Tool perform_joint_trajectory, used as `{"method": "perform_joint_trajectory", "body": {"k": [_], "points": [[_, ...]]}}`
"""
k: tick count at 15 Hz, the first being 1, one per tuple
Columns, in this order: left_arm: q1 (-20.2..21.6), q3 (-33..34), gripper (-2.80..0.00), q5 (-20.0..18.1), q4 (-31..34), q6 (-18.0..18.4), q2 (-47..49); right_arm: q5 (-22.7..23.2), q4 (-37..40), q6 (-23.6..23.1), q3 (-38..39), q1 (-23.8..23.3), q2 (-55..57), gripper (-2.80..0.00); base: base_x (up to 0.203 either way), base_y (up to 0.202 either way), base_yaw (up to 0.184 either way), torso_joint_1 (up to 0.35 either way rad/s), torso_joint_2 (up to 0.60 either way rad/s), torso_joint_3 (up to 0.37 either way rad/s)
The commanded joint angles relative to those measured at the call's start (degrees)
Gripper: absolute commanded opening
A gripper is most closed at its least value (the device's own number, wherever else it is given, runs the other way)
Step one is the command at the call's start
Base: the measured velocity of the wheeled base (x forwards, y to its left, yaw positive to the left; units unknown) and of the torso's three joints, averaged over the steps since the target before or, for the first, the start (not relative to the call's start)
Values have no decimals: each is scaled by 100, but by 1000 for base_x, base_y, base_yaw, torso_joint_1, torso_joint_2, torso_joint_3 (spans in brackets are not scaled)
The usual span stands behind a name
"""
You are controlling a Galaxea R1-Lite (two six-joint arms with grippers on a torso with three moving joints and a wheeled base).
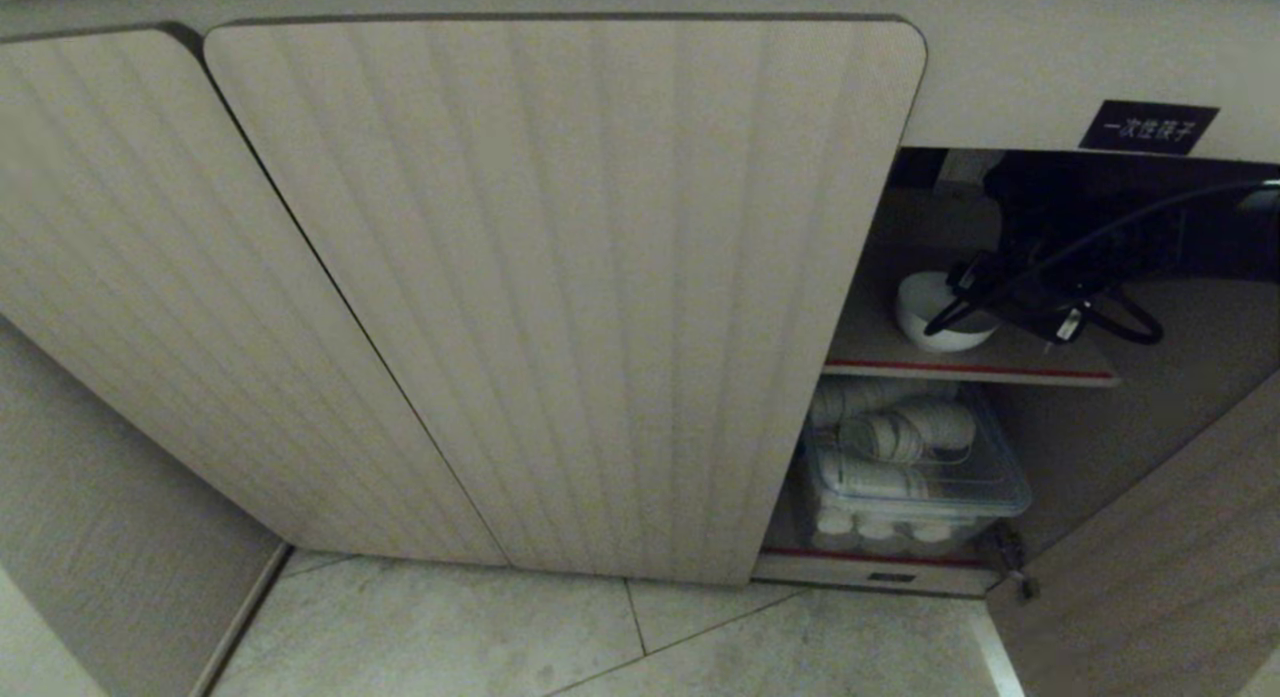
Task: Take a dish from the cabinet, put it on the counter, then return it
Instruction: Put it back into the cabinet, then close the cabinet door
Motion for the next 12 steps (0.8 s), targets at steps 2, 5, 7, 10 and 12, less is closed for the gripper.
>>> {"method": "perform_joint_trajectory", "body": {"k": [2,5,7,10,12], "points": [[1,2,-280,2,-2,-3,-2,-62,-349,-163,354,3,-6,0,0,0,0,0,0,0],[1,2,-280,2,-2,-3,-2,-85,-1181,-601,808,3,-84,0,0,0,0,0,0,0],[1,-5,-280,8,-2,-3,-2,-85,-1757,-776,993,3,-92,0,0,0,0,0,0,0],[1,2,-280,2,-2,-3,-2,-59,-2404,-1167,1317,3,-141,0,0,0,0,0,0,0],[1,2,-280,11,-2,-3,-2,-41,-2801,-1354,1487,3,-168,0,0,0,0,0,0,0]]}}
